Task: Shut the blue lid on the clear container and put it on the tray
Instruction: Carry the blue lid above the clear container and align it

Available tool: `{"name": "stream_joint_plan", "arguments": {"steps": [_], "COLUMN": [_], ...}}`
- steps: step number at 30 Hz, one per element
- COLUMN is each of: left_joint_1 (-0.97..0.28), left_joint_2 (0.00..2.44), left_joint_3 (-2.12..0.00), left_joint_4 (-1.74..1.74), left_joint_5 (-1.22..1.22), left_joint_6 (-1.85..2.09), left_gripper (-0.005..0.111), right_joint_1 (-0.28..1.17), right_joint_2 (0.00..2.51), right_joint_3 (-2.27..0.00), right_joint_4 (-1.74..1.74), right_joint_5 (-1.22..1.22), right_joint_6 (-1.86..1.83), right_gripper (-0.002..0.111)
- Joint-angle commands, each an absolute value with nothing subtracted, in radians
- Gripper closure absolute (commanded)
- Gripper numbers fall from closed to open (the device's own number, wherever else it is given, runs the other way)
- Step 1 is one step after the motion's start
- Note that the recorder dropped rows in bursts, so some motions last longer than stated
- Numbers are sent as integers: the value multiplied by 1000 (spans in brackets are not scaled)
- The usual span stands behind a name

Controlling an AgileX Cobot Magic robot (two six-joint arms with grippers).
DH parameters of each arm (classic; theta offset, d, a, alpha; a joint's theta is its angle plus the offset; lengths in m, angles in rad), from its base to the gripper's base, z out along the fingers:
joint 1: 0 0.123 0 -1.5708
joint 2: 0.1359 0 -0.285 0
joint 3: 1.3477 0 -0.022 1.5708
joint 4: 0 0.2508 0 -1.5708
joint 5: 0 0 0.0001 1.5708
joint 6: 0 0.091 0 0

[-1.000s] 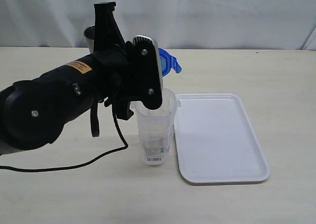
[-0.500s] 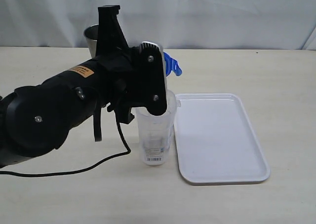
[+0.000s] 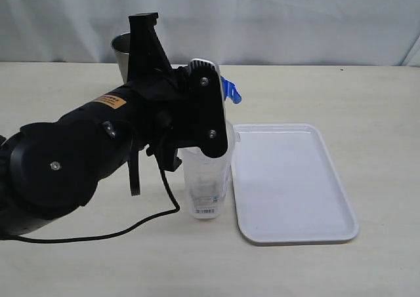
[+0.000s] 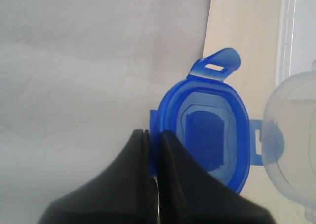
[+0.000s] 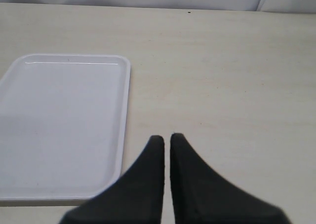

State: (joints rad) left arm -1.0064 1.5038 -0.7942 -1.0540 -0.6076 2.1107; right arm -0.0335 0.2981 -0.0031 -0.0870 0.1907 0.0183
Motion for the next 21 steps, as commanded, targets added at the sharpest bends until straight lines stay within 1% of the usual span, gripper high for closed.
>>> {"name": "stream_joint_plan", "arguments": {"steps": [1,21], "left_joint_1": [-1012,-1012], "left_joint_2": [1495,1495], "left_joint_3": [-792,-792], "left_joint_4": [-1066,-1005], "left_joint_5": [-623,-577], "left_joint_6": [2139,2139], "left_gripper": [107,107], "right_joint_1": [-32,-32], "right_joint_2": [301,301], "right_joint_3": [0,0], "right_joint_4": [-86,-86], "right_joint_5": [178,178], "right_joint_6": [14,14], "right_gripper": [104,104]}}
